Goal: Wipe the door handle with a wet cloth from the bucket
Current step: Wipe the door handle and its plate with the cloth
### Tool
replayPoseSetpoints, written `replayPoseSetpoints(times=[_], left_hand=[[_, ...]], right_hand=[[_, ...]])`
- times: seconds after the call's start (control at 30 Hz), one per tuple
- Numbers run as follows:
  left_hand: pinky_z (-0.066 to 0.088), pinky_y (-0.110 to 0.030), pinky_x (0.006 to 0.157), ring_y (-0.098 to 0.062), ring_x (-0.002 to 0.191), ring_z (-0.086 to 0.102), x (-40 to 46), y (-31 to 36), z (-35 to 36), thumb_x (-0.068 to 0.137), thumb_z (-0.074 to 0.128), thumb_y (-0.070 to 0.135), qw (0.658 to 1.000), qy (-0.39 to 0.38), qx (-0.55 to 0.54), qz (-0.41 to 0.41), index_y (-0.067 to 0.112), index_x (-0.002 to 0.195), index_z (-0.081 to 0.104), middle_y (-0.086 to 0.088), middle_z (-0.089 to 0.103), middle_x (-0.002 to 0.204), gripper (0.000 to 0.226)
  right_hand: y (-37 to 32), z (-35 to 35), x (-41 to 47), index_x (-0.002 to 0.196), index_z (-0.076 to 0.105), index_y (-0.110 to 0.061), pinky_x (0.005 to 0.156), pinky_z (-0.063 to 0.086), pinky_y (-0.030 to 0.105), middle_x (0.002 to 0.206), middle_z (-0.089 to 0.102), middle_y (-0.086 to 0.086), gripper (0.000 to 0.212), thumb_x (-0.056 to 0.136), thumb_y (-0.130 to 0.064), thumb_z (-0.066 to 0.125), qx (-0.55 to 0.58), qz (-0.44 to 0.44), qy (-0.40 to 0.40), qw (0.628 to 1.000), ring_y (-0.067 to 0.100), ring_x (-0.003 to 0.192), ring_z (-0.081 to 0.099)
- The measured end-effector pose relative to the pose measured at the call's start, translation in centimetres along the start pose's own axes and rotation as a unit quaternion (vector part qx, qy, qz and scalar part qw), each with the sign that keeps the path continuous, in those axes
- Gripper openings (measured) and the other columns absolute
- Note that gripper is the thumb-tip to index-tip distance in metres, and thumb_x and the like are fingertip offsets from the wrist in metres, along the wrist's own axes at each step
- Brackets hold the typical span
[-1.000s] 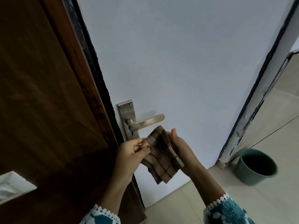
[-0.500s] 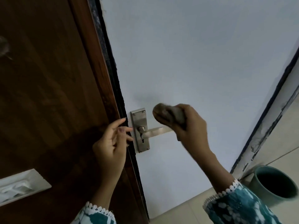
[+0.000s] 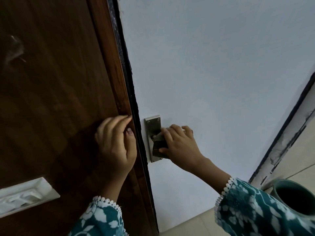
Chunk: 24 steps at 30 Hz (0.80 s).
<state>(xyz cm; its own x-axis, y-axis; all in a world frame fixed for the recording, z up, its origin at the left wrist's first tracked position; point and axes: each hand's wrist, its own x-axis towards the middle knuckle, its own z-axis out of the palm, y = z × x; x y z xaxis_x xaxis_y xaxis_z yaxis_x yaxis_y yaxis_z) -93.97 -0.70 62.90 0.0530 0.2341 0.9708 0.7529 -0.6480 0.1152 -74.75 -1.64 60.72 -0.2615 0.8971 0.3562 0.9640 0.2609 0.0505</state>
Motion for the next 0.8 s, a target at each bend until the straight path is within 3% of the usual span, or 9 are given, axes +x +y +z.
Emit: replayPoseSetpoints(times=[0.1,0.17,0.23,0.3,0.4,0.5,0.63,0.73,0.8], left_hand=[[0.026,-0.042,0.105,-0.023,0.139,0.035,-0.4,-0.2,1.5,0.096,0.043,0.022,0.997,0.012,0.074,0.005,0.007,0.131,0.050,-0.011,0.049,0.138,0.038],[0.015,-0.045,0.112,-0.021,0.146,0.021,-0.9,-0.1,2.5,0.097,0.040,0.026,0.995,-0.002,0.099,0.002,0.007,0.138,0.042,-0.010,0.034,0.150,0.046],[0.005,-0.048,0.116,-0.020,0.147,0.014,-1.4,-0.2,3.3,0.097,0.039,0.028,0.992,-0.011,0.129,0.010,0.008,0.144,0.034,-0.006,0.023,0.155,0.051],[0.002,-0.048,0.117,-0.020,0.148,0.013,-1.6,-0.5,3.7,0.098,0.038,0.028,0.987,-0.004,0.158,0.022,0.011,0.148,0.028,-0.003,0.018,0.156,0.055],[0.001,-0.050,0.116,-0.022,0.148,0.014,-1.8,-0.8,3.9,0.098,0.039,0.026,0.981,0.003,0.184,0.058,0.009,0.150,0.023,-0.005,0.019,0.155,0.057],[0.000,-0.052,0.116,-0.022,0.147,0.014,-1.9,-1.0,4.0,0.097,0.040,0.026,0.979,0.005,0.189,0.071,0.007,0.149,0.023,-0.006,0.020,0.154,0.058],[0.000,-0.053,0.116,-0.023,0.147,0.015,-1.9,-0.9,4.1,0.097,0.042,0.025,0.978,0.010,0.197,0.069,0.005,0.149,0.024,-0.010,0.024,0.152,0.059],[0.000,-0.053,0.116,-0.023,0.147,0.014,-1.8,-0.9,4.1,0.098,0.039,0.026,0.978,0.014,0.196,0.071,0.005,0.149,0.022,-0.009,0.021,0.153,0.058],[0.000,-0.052,0.116,-0.023,0.147,0.014,-1.8,-0.8,4.2,0.098,0.038,0.027,0.978,0.014,0.194,0.070,0.006,0.150,0.020,-0.007,0.020,0.154,0.058]], right_hand=[[-1.6,0.4,0.5,0.130,0.046,-0.003,0.107,0.031,0.042,0.123,0.059,0.011,0.064,0.087,-0.050,0.049,-0.065,0.025,-0.030,0.997,0.029,0.123,0.046],[-2.5,0.7,0.7,0.104,0.062,-0.006,0.097,0.043,0.040,0.096,0.068,0.010,0.034,0.082,-0.031,0.055,-0.088,0.039,0.018,0.995,0.030,0.102,0.061],[-2.4,1.1,1.2,0.089,0.062,-0.008,0.093,0.044,0.040,0.084,0.067,0.009,0.017,0.076,-0.012,0.051,-0.061,0.029,0.065,0.996,0.030,0.089,0.063],[-1.2,1.4,1.6,0.093,0.056,-0.008,0.101,0.035,0.045,0.090,0.065,0.008,0.019,0.076,-0.010,0.050,-0.036,0.008,0.037,0.999,0.029,0.094,0.060],[2.1,1.3,1.9,0.102,0.050,-0.011,0.105,0.024,0.048,0.102,0.061,0.005,0.032,0.079,-0.030,0.063,-0.035,-0.024,-0.040,0.998,0.026,0.104,0.054],[6.0,0.7,1.5,0.103,0.051,-0.014,0.106,0.024,0.046,0.105,0.061,0.002,0.040,0.079,-0.043,0.065,-0.043,-0.012,-0.067,0.997,0.023,0.105,0.054],[8.8,0.5,1.0,0.105,0.053,-0.013,0.106,0.027,0.040,0.105,0.063,0.001,0.040,0.080,-0.042,0.065,-0.021,-0.014,-0.069,0.997,0.023,0.104,0.056],[7.0,0.3,1.4,0.107,0.055,-0.015,0.098,0.031,0.034,0.106,0.063,0.001,0.040,0.082,-0.046,0.061,-0.023,-0.039,-0.049,0.998,0.022,0.104,0.055],[4.1,0.4,1.6,0.106,0.058,-0.012,0.093,0.037,0.035,0.103,0.064,0.004,0.033,0.084,-0.036,0.059,-0.010,-0.062,-0.016,0.998,0.025,0.101,0.057]])
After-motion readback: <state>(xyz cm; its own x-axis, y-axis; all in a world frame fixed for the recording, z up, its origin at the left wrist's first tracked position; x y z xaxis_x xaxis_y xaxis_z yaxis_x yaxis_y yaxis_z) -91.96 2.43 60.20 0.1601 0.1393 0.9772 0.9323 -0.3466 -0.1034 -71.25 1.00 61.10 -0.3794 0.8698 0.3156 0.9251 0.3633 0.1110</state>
